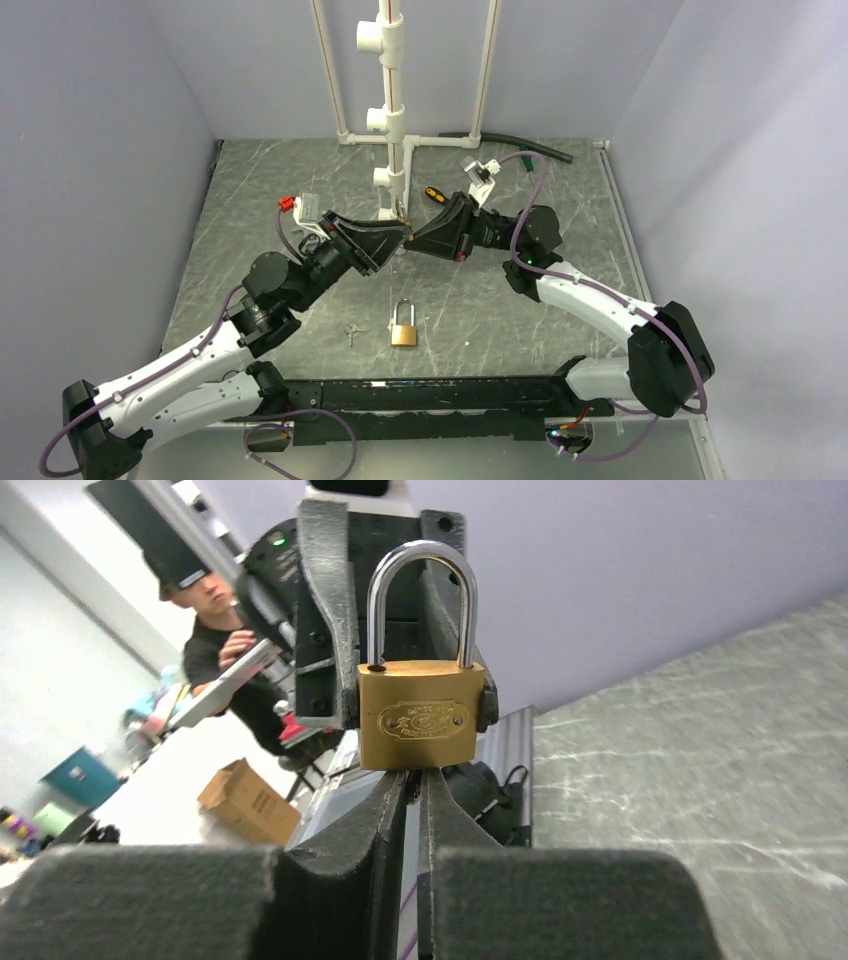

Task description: Unlock with the key

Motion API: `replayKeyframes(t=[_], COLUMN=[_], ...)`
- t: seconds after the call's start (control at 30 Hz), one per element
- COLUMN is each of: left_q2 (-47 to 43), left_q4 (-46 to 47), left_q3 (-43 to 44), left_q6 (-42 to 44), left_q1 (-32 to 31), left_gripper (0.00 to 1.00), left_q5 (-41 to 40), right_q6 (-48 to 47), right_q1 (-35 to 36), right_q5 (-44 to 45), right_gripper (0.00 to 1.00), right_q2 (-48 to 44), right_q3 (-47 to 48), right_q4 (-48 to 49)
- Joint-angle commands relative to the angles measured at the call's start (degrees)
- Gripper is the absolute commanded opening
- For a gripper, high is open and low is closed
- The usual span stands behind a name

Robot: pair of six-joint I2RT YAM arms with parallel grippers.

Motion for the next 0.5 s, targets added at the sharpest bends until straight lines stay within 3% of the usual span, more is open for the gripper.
replayKeyframes(t=[0.0,0.27,0.4,0.47], left_q2=[0.8,-1.8,-2.4,-2.4], left_q4=[3.0,-2.0,-4.7,-6.9], left_q3=[0.8,2.6,3.3,4.2], left_q6=[2.2,5.5,6.7,7.5], left_q1=[-0.8,-0.8,-0.8,-0.8], left_gripper=[0.00,0.00,0.00,0.00], left_q5=[12.6,14.7,13.2,12.2], right_q6=[9.4,12.0,4.0,-3.4], right_q1=[1.0,0.9,0.9,0.9], right_q5=[-5.9,-8.3,-7.9,-6.9], right_gripper=[0.00,0.00,0.01,0.14], right_q2=[2.1,3.4,1.3,-0.9], right_q3=[4.7,6.8,7.3,7.0], right_q4=[18.7,20.8,9.5,-1.6])
